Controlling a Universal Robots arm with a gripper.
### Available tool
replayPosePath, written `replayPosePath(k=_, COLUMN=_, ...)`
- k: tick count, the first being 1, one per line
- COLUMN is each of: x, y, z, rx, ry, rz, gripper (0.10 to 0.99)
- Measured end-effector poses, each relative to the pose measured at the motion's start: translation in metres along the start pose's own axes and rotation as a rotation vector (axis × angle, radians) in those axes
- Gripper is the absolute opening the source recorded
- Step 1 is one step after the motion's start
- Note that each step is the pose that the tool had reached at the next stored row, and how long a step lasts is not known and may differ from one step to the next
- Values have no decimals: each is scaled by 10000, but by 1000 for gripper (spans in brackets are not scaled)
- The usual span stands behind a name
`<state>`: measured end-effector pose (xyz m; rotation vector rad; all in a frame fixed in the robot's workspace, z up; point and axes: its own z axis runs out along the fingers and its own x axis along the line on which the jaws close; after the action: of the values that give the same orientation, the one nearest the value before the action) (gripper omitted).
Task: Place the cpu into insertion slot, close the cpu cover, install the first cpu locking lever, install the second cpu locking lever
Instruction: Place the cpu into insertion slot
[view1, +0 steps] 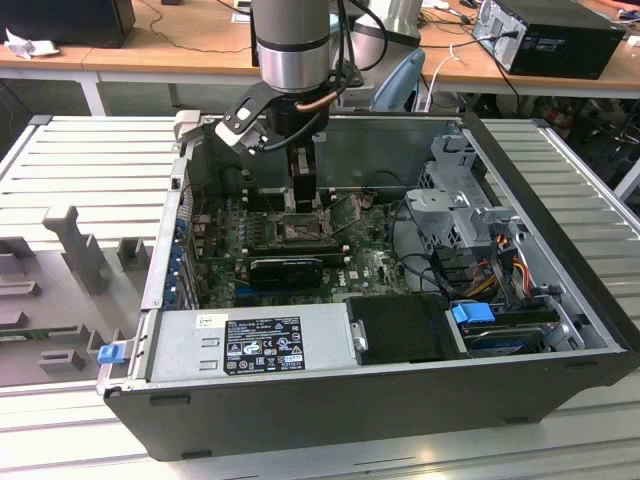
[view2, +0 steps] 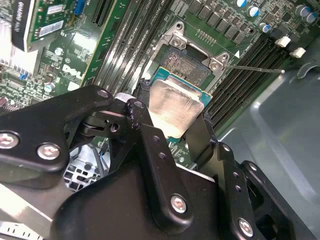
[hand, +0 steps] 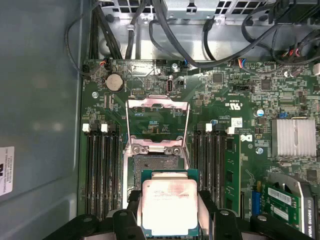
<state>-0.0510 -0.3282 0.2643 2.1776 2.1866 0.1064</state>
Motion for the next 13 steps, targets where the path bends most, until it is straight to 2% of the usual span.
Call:
replayPosePath(k=6, x=49, y=-15, z=165, rx=1, ry=-1, rz=0, gripper=533)
replayPosePath(k=10, x=80, y=-21, z=247, rx=1, ry=0, rz=0, gripper=533)
replayPosePath(k=13, x=118, y=-30, z=351, rx=1, ry=-1, rz=0, gripper=533)
